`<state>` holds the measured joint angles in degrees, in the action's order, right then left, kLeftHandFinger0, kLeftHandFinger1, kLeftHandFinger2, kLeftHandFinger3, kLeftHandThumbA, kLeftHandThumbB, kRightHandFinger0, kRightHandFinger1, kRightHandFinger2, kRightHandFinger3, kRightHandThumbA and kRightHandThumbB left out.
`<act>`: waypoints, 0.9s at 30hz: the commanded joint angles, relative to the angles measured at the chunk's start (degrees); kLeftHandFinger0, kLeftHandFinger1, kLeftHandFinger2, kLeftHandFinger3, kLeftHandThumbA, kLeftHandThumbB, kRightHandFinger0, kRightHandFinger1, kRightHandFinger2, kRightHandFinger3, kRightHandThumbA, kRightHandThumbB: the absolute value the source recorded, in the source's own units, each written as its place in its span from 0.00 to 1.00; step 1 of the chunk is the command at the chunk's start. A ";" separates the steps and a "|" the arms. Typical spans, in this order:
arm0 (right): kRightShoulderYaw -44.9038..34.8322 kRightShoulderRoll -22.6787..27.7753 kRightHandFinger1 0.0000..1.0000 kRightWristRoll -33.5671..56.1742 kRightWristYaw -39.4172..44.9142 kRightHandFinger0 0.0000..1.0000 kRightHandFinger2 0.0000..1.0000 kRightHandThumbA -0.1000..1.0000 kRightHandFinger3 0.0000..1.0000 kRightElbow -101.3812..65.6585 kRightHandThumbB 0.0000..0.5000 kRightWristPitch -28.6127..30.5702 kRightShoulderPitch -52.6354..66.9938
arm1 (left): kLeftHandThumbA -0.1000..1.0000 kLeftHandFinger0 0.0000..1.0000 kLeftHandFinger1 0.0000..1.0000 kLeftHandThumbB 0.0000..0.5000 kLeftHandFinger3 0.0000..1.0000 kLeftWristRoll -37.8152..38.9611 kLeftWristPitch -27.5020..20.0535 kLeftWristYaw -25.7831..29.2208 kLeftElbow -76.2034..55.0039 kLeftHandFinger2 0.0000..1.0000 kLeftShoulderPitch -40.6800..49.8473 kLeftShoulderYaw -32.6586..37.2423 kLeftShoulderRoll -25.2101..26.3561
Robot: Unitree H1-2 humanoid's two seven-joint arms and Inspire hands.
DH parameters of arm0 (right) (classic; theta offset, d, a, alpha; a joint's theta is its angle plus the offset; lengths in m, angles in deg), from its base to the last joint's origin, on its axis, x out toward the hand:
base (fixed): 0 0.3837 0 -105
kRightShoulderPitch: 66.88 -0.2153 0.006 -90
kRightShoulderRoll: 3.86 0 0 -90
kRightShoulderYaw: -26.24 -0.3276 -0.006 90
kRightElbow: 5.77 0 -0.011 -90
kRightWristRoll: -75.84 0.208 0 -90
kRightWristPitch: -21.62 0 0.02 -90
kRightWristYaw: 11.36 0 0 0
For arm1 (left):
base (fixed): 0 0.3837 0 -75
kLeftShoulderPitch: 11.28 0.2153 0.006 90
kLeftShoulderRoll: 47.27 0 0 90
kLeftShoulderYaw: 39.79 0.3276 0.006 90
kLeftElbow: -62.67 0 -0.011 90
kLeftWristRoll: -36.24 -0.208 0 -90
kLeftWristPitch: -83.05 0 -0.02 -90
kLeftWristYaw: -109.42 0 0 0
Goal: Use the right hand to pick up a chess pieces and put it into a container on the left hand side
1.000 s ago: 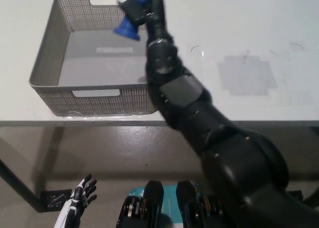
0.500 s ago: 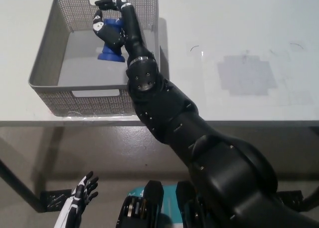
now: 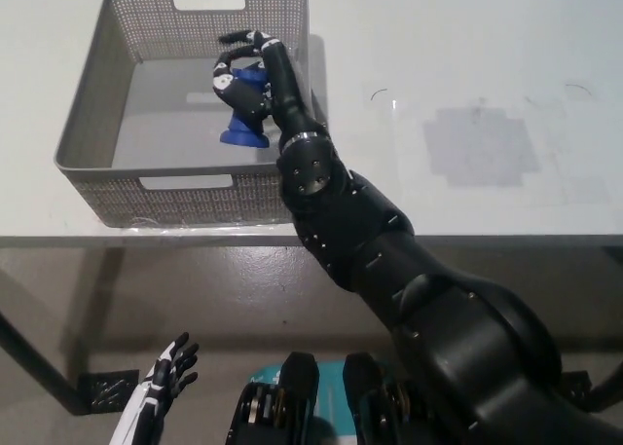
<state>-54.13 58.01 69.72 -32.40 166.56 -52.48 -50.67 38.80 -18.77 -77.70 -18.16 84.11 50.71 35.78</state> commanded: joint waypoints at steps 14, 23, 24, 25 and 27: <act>5.99 2.20 1.00 -5.63 6.20 1.00 1.00 0.99 1.00 -0.88 0.75 -3.46 -2.53 | 1.00 1.00 1.00 0.78 1.00 -0.81 -0.43 -1.11 -2.30 0.98 0.20 0.55 0.85; 2.79 3.48 1.00 -3.11 8.30 1.00 1.00 1.00 1.00 -3.69 0.84 0.17 -5.33 | 1.00 1.00 1.00 0.75 1.00 -0.77 0.37 -1.01 -2.86 0.98 0.44 0.63 0.74; 2.19 3.71 1.00 -2.63 8.66 1.00 1.00 1.00 1.00 -4.28 0.80 0.69 -5.73 | 1.00 1.00 1.00 0.75 1.00 -0.81 0.36 -1.04 -2.86 0.98 0.43 0.66 0.77; 1.40 4.10 1.00 -2.04 9.13 1.00 1.00 1.00 1.00 -5.31 0.80 1.70 -6.20 | 1.00 1.00 1.00 0.76 1.00 -0.57 0.36 -1.28 -2.82 0.98 0.41 0.70 0.84; 0.58 4.78 1.00 -1.83 9.20 1.00 1.00 1.00 1.00 -7.06 0.81 3.07 -7.08 | 1.00 1.00 1.00 0.76 1.00 -0.75 0.63 -1.24 -2.96 0.98 0.15 0.60 1.12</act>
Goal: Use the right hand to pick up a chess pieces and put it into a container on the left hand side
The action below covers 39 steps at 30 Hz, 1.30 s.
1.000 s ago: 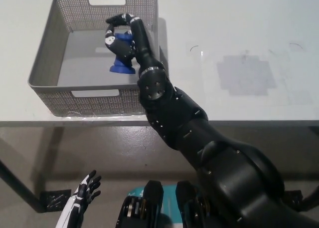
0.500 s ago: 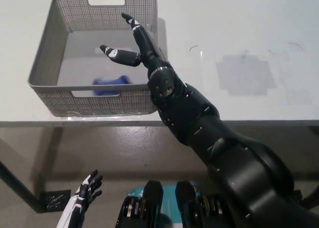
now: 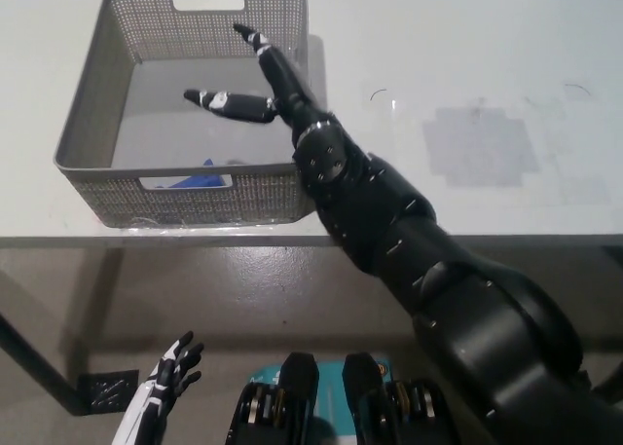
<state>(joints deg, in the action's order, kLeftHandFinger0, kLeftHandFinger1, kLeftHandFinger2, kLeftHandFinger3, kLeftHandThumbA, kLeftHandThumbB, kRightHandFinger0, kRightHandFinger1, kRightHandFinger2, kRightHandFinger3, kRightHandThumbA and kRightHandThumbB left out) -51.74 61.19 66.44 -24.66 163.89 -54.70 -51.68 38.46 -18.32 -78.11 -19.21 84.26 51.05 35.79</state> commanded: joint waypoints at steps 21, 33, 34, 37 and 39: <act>-9.56 18.91 1.00 5.63 9.39 1.00 1.00 1.00 1.00 -78.61 0.77 -11.44 20.72 | 1.00 1.00 1.00 0.87 1.00 1.26 -1.43 -0.30 -0.26 1.00 -1.24 -1.51 1.44; -12.76 23.38 1.00 9.84 9.18 1.00 1.00 1.00 1.00 -98.80 0.74 -10.67 43.87 | 1.00 1.00 1.00 0.77 1.00 1.62 -2.66 -0.52 0.19 1.00 -2.21 -2.17 1.53; -12.73 23.33 1.00 9.61 9.00 1.00 1.00 1.00 1.00 -99.18 0.71 -10.15 46.04 | 1.00 1.00 1.00 0.76 1.00 1.67 -2.55 -0.48 0.06 1.00 -2.27 -2.31 1.57; -12.44 22.77 1.00 10.78 8.77 1.00 1.00 1.00 1.00 -99.20 0.65 -8.84 51.47 | 1.00 1.00 1.00 0.72 1.00 2.45 -2.12 -0.75 -0.47 1.00 -2.68 -2.70 1.57; -11.62 22.49 1.00 11.23 9.32 1.00 1.00 1.00 1.00 -98.19 0.64 -7.62 55.47 | 1.00 1.00 1.00 0.78 1.00 2.64 -1.99 -0.69 -0.29 1.00 -3.06 -2.91 1.51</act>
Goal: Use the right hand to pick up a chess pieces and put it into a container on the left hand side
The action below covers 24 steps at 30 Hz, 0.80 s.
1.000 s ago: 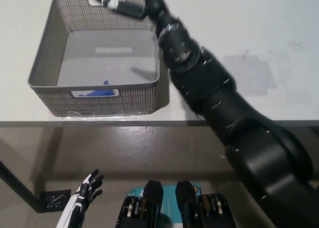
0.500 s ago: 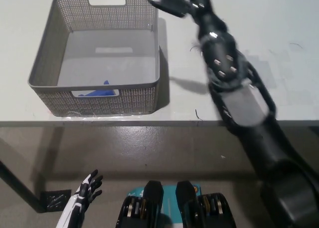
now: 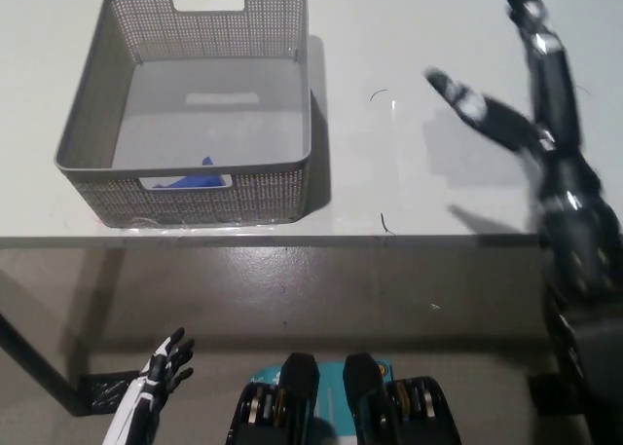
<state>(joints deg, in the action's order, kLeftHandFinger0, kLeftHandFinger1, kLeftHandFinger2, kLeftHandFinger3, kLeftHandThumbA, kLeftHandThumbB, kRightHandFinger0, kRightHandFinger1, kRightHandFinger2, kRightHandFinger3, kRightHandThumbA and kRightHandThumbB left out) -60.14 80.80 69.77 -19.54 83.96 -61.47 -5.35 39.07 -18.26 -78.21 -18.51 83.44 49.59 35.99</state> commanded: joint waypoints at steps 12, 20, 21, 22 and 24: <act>1.23 -2.48 1.00 5.61 5.79 1.00 1.00 1.00 1.00 -3.86 0.49 6.65 21.46 | 1.00 1.00 1.00 0.79 1.00 2.63 -2.91 -0.67 -0.06 1.00 -3.69 -2.02 0.99; 2.45 -3.75 1.00 9.05 10.63 1.00 1.00 1.00 1.00 2.64 0.61 6.85 26.41 | 1.00 1.00 1.00 0.77 1.00 2.33 -3.06 -0.42 0.58 1.00 -4.71 -2.34 1.16; 2.57 -3.83 1.00 9.53 11.15 1.00 1.00 1.00 1.00 3.28 0.61 6.79 26.77 | 1.00 1.00 1.00 0.77 1.00 2.45 -2.91 -0.39 0.59 1.00 -4.73 -2.43 1.12; 2.74 -4.01 1.00 10.63 12.18 1.00 1.00 1.00 1.00 4.04 0.60 6.59 27.42 | 1.00 1.00 1.00 0.78 1.00 2.47 -2.73 -0.43 0.60 1.00 -4.81 -2.49 1.17; 3.01 -3.88 1.00 11.33 13.40 1.00 1.00 1.00 1.00 5.00 0.55 6.34 28.07 | 1.00 1.00 1.00 0.78 1.00 2.47 -2.99 -0.22 1.00 1.00 -5.30 -2.76 1.05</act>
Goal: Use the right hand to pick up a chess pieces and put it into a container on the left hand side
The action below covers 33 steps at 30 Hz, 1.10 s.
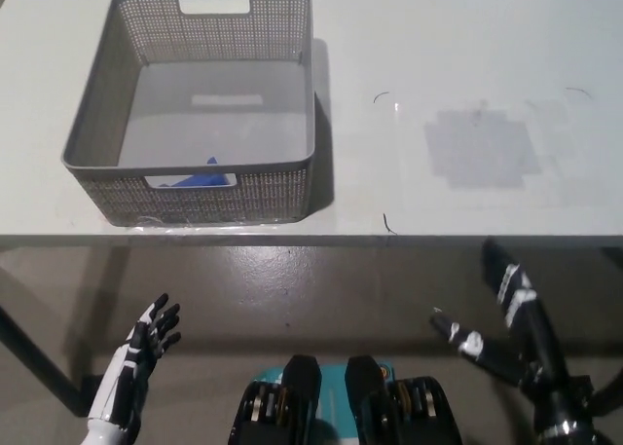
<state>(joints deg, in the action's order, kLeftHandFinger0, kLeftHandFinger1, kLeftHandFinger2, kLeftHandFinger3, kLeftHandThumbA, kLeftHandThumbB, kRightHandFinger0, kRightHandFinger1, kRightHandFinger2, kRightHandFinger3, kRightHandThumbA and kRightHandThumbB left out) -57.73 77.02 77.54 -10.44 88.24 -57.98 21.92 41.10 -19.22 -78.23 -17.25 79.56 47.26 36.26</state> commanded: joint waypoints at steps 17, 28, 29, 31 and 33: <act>0.23 -0.87 1.00 6.80 8.71 1.00 1.00 1.00 1.00 2.60 0.42 2.26 2.60 | 1.00 1.00 1.00 0.69 1.00 0.33 -2.01 -0.37 1.36 1.00 -2.53 -0.74 0.92; -0.22 -1.24 1.00 8.49 10.29 1.00 1.00 1.00 1.00 3.60 0.42 0.90 1.48 | 1.00 1.00 1.00 0.71 1.00 0.37 -0.75 -0.28 1.17 1.00 -2.89 -0.89 1.17; -0.30 -1.32 1.00 8.58 10.30 1.00 1.00 1.00 1.00 3.73 0.42 1.01 1.44 | 1.00 1.00 1.00 0.73 1.00 0.34 -0.77 -0.15 1.26 1.00 -2.85 -0.95 1.09; -0.24 -1.25 1.00 7.86 10.05 1.00 1.00 1.00 1.00 3.76 0.42 1.06 1.43 | 1.00 1.00 1.00 0.76 1.00 0.39 -0.48 -0.24 1.09 1.00 -2.76 -0.90 1.08; -0.33 -1.04 1.00 7.74 10.18 1.00 1.00 1.00 1.00 3.95 0.44 1.03 1.35 | 1.00 1.00 1.00 0.77 1.00 0.44 -0.40 -0.14 1.14 1.00 -2.91 -0.87 0.82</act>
<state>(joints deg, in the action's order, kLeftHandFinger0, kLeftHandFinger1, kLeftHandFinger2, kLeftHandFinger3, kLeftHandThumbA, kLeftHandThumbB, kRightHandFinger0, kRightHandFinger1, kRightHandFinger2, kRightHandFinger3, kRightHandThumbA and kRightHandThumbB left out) -57.58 75.89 84.34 -1.88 92.57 -57.93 24.66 41.15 -19.32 -78.22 -15.10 77.74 46.63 36.43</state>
